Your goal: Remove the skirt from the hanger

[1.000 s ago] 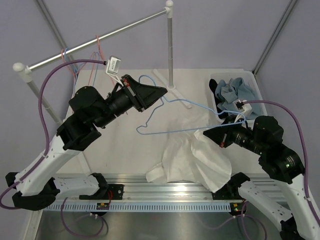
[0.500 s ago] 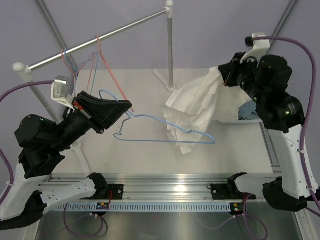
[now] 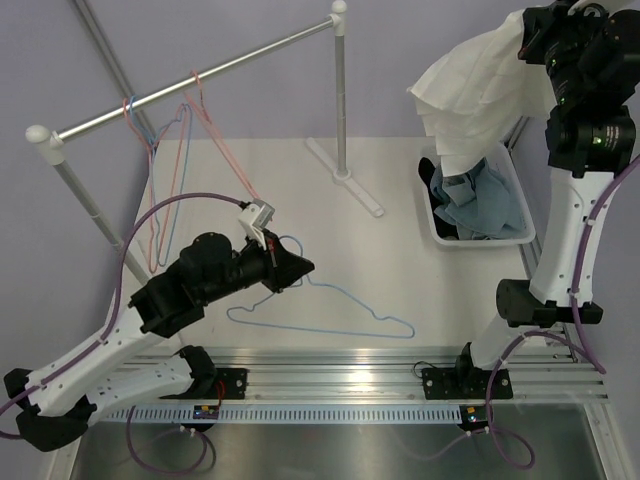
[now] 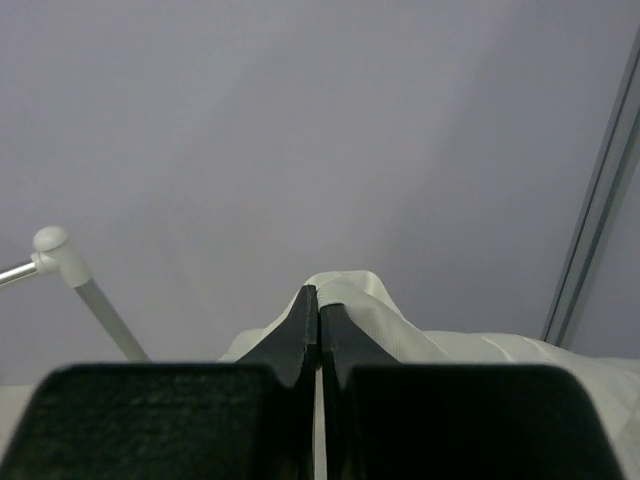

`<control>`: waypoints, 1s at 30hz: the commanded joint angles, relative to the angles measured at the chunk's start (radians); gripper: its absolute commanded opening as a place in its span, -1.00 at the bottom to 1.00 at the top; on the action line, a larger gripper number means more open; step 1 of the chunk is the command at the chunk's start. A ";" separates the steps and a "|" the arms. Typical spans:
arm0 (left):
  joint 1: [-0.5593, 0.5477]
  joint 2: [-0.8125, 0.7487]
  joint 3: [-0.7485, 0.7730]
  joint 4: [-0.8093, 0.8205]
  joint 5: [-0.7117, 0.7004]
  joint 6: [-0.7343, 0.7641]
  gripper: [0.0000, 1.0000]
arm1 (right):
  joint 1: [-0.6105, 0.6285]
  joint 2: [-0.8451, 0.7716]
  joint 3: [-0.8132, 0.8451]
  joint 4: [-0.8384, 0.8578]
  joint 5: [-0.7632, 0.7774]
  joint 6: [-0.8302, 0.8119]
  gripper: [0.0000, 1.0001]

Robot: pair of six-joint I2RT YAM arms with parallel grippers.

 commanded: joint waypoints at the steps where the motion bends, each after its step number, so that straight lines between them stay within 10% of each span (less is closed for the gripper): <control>1: 0.004 0.010 -0.052 0.114 0.052 0.011 -1.00 | -0.040 0.021 0.031 0.137 -0.060 0.002 -1.00; 14: 0.002 0.070 -0.096 0.186 0.096 -0.014 -1.00 | -0.051 -0.148 -0.647 0.358 -0.107 0.066 -1.00; 24: 0.002 0.023 -0.128 0.177 0.098 -0.046 -1.00 | -0.143 -0.203 -0.910 0.130 0.336 0.120 -1.00; 30: 0.004 0.006 -0.147 0.172 0.100 -0.065 -1.00 | -0.214 -0.121 -0.950 -0.024 0.237 0.218 -1.00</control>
